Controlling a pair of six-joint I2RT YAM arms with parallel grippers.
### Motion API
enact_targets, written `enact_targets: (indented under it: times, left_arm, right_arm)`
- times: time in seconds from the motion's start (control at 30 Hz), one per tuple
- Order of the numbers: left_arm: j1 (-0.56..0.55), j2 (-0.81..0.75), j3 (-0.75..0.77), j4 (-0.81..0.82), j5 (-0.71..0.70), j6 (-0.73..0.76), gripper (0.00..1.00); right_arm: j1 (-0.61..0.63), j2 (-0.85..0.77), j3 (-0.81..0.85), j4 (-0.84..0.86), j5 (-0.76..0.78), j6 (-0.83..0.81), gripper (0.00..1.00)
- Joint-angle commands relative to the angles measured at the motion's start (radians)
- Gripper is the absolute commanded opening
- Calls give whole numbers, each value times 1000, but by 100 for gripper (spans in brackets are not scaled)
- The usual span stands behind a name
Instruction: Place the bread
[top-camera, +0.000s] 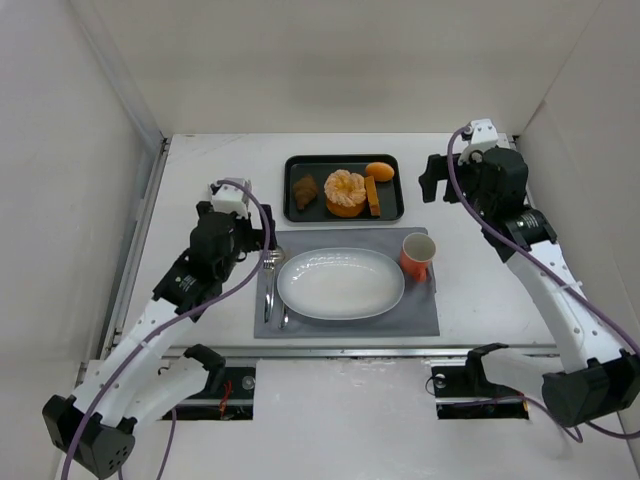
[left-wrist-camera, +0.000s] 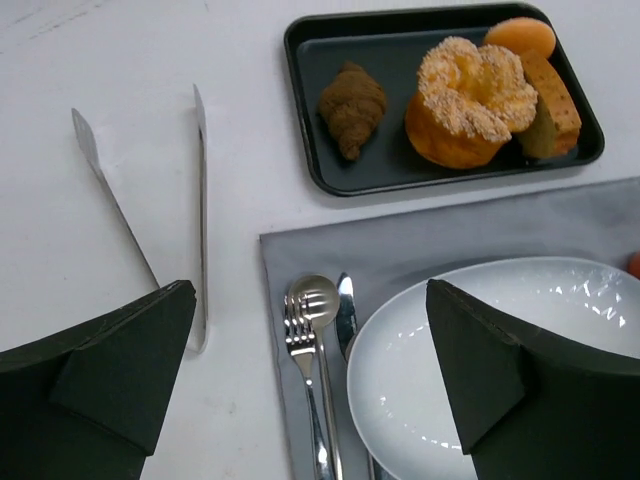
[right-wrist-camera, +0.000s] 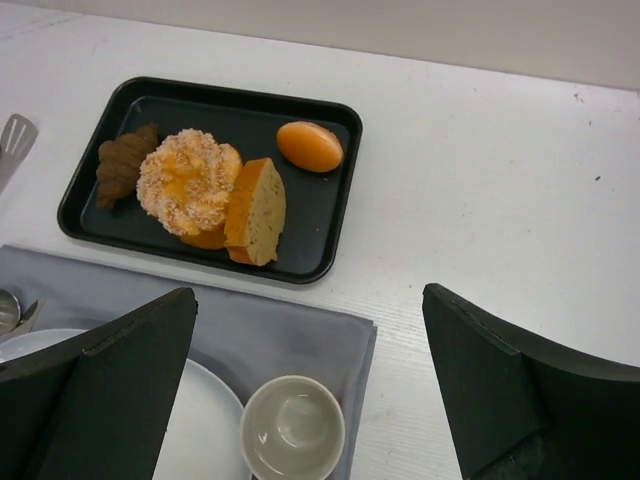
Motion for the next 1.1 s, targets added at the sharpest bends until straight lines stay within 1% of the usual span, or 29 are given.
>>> enact_targets:
  times: [0.0, 0.03, 0.07, 0.1, 0.17, 0.2, 0.23, 0.33, 0.53, 0.57, 0.63, 0.67, 0.9, 0.93, 1.07]
  left_arm:
    - [12, -14, -2, 62, -88, -51, 100]
    - [22, -4, -2, 62, -129, -62, 100]
    - [22, -4, -2, 62, -148, -76, 100]
    - [51, 18, -12, 62, -162, -88, 100]
    - [87, 53, -3, 44, -162, -111, 100]
    - [102, 102, 8, 33, -151, -111, 100]
    - [133, 127, 28, 24, -136, -111, 100]
    - [173, 209, 57, 15, -100, -111, 100]
    - [265, 309, 89, 24, -55, -90, 100]
    - [301, 355, 109, 24, -41, -90, 100]
    - [337, 412, 128, 13, -2, -90, 100]
    - [360, 468, 151, 13, 7, -90, 100]
    - [371, 630, 203, 2, 33, -72, 100]
    - [371, 660, 218, 2, 33, -71, 99]
    - [380, 702, 238, 2, 42, -59, 97]
  right_arm:
    - [-6, -57, -19, 86, -62, -85, 100]
    - [-6, -74, -20, 51, -196, -148, 100]
    - [-6, -83, -36, 37, -261, -200, 100]
    - [-6, -95, -55, 37, -310, -233, 100]
    - [-6, -105, -67, 47, -356, -233, 100]
    - [-6, -105, -67, 38, -357, -242, 100]
    - [-6, -94, -56, 38, -357, -242, 100]
    - [-6, -94, -56, 29, -346, -242, 100]
    - [-6, -112, -56, 29, -367, -242, 100]
    - [-6, -121, -56, 29, -367, -242, 100]
    - [-6, -121, -56, 29, -367, -242, 100]
    - [-6, -121, -56, 29, -367, -242, 100]
    - [-6, -132, -56, 29, -367, -242, 100]
    - [-6, -141, -56, 29, -367, -242, 100]
    - [-6, -141, -66, 29, -367, -242, 100]
